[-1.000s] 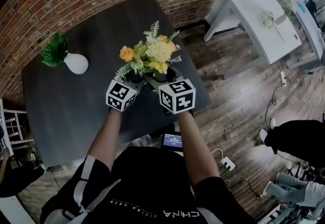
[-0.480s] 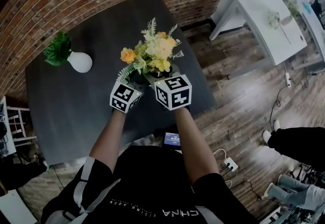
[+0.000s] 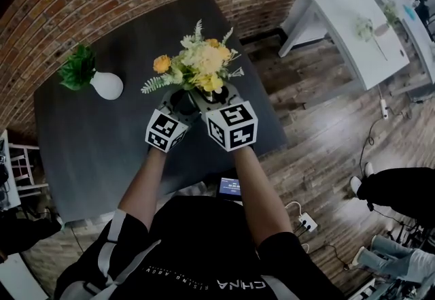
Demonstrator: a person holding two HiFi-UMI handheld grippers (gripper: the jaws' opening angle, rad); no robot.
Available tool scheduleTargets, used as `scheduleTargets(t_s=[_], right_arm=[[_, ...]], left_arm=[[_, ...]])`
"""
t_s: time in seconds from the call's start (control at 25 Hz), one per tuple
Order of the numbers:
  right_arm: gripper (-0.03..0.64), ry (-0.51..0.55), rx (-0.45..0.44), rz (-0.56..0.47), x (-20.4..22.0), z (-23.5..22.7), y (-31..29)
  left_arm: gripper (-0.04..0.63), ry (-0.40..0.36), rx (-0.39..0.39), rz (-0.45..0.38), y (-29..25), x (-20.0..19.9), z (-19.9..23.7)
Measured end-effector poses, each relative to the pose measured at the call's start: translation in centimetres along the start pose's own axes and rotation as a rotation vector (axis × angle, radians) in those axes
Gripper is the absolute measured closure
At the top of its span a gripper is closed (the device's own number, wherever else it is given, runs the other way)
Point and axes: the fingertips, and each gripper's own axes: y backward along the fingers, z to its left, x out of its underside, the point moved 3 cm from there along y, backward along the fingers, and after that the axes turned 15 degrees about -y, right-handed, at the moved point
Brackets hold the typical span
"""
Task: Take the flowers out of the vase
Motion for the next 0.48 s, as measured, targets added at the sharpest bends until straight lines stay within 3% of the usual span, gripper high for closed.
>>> scheduleTargets(t_s=[0.48], right_arm=[[0.442, -0.019, -0.08, -0.097, -4.3, 1.7, 1.8]], left_arm=[[0.296, 0.013, 0.016, 0.029, 0.2, 0.6, -0.2]])
